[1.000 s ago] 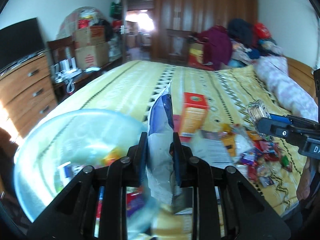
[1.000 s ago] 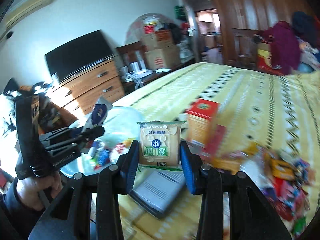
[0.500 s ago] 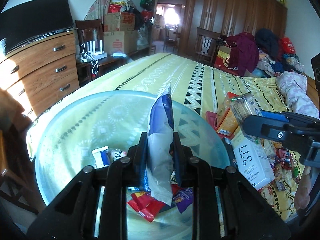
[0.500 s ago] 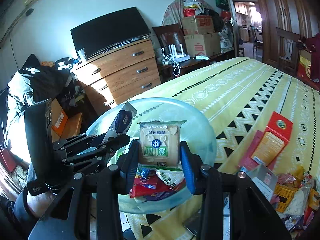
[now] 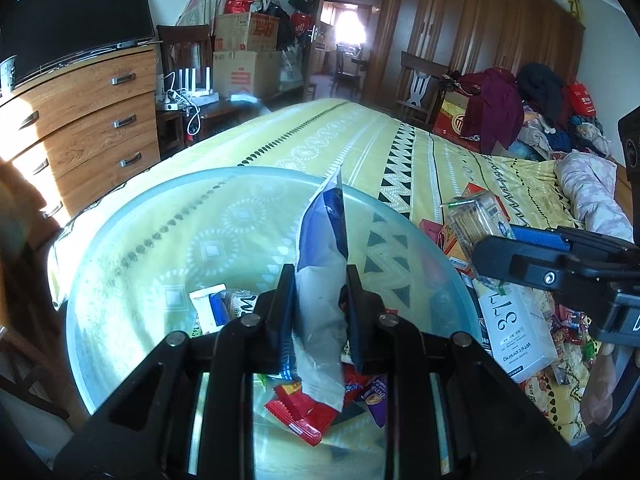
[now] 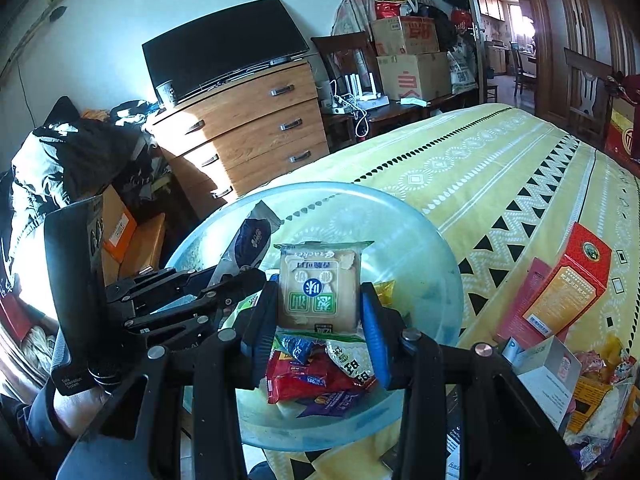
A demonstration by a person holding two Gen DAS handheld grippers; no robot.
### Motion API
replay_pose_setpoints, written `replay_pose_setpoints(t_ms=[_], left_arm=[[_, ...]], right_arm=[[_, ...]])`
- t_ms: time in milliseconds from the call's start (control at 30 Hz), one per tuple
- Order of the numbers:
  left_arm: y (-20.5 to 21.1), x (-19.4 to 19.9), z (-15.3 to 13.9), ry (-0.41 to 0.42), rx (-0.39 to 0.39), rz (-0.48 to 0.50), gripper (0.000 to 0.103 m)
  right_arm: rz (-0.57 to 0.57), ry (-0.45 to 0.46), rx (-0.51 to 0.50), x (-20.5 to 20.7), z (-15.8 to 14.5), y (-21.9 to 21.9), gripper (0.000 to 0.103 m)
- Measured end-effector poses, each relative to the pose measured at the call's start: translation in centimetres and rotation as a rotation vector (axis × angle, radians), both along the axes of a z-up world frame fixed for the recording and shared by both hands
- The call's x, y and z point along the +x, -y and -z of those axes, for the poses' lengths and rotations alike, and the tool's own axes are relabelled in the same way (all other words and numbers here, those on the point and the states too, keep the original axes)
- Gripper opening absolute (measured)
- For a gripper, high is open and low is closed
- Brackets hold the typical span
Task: Organize snacks
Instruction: 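Carry both packets over the blue bowl and open both tools to drop them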
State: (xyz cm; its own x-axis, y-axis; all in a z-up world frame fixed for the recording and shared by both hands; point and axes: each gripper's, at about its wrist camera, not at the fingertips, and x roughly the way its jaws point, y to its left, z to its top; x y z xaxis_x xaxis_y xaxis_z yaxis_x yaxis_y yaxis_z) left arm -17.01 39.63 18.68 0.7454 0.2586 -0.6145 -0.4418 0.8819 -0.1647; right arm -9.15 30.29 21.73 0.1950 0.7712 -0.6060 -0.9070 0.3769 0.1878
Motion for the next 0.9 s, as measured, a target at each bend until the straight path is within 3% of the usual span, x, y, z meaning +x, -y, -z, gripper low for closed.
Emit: replay_pose_setpoints(t_ms=[900], left_arm=[[-1.2, 0.3, 1.3, -0.048, -0.049, 0.004, 0.023]], right_arm=[[-0.003, -0.035, -0.012, 0.0, 0.9, -0.8, 0.044]])
